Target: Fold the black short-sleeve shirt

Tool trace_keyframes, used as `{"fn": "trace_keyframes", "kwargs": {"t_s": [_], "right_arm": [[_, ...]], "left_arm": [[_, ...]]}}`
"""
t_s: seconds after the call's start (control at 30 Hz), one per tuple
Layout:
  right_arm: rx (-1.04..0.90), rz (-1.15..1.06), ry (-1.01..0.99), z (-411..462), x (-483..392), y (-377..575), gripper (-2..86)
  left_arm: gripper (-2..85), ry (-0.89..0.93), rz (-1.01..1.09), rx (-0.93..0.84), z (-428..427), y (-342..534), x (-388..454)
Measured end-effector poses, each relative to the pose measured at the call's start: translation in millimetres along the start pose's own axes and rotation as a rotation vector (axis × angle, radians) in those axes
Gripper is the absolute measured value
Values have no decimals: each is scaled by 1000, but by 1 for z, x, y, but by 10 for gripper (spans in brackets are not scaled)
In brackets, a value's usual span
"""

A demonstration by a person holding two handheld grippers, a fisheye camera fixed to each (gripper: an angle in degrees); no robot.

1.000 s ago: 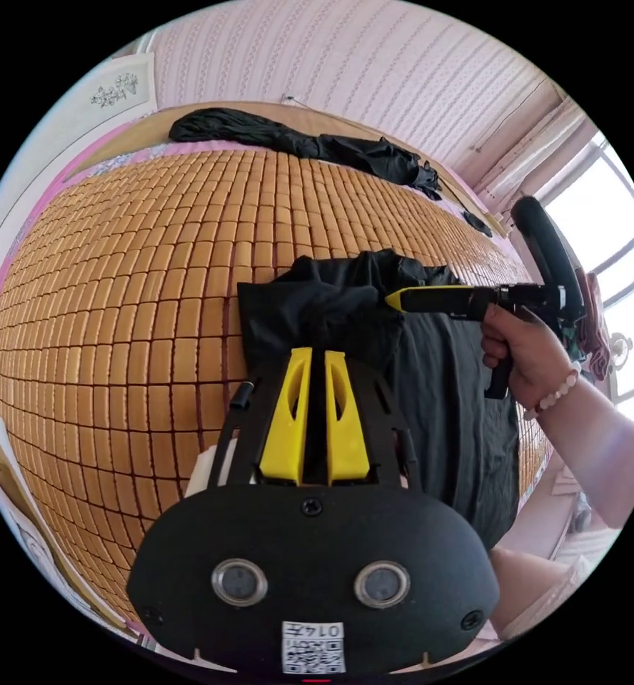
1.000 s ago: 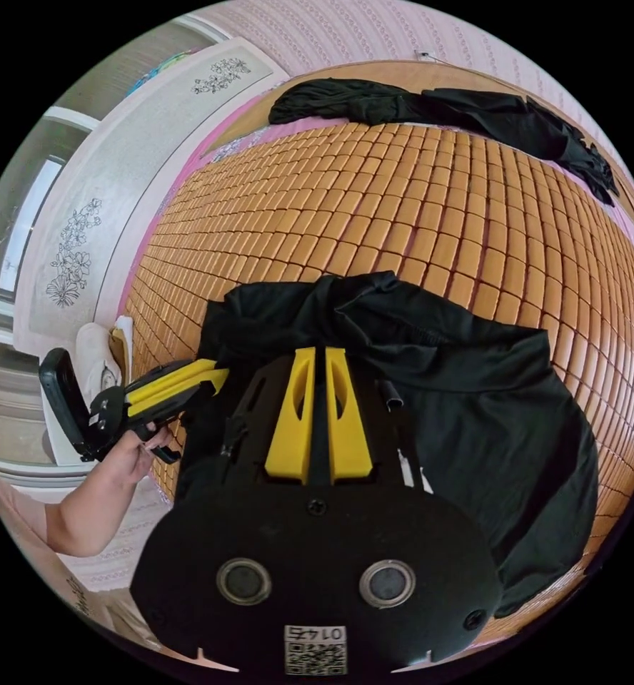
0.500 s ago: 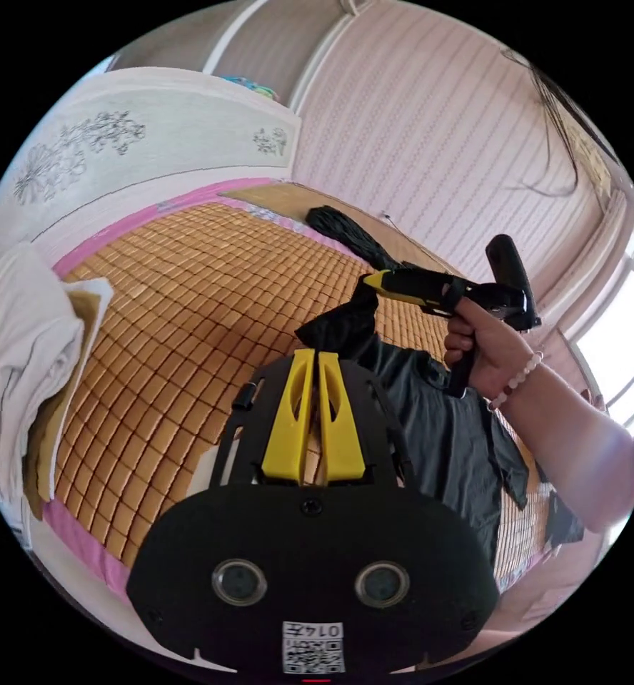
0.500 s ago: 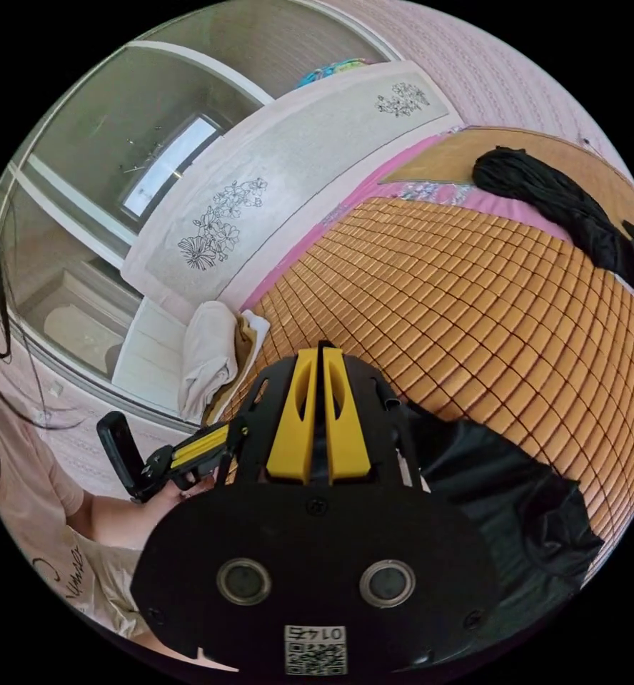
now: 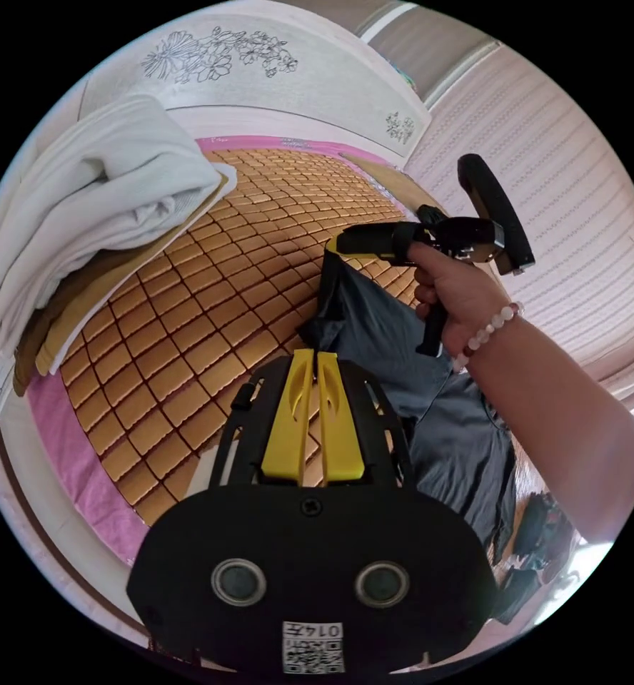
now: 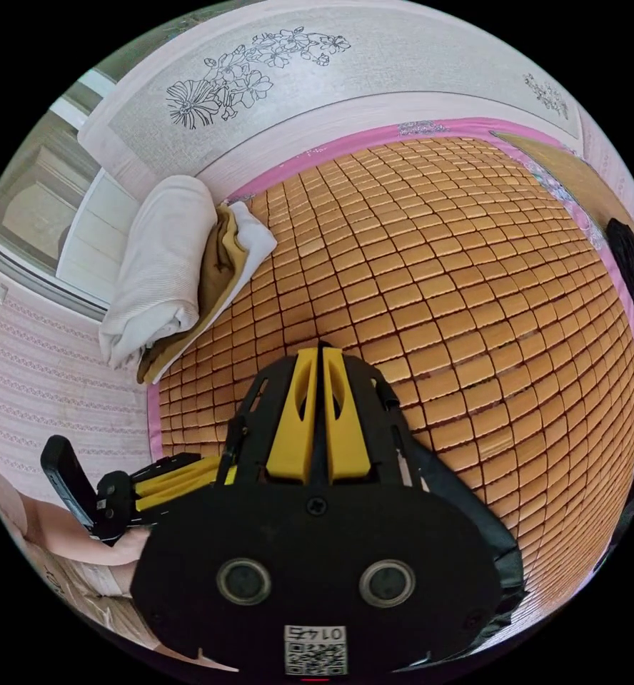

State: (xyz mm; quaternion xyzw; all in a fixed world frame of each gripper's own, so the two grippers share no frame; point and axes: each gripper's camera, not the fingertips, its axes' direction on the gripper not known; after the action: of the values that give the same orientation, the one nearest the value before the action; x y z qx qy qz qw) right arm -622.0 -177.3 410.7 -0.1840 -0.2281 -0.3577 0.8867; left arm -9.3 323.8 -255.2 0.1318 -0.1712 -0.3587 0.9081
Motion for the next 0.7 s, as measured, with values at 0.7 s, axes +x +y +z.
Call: {"fn": "trace_keyframes", "kwargs": {"t_s": [0.7], "right_arm": [[8, -41, -63, -33, -31, 25, 70]], "left_arm": [[83, 57, 82, -83, 3, -30, -18]]}}
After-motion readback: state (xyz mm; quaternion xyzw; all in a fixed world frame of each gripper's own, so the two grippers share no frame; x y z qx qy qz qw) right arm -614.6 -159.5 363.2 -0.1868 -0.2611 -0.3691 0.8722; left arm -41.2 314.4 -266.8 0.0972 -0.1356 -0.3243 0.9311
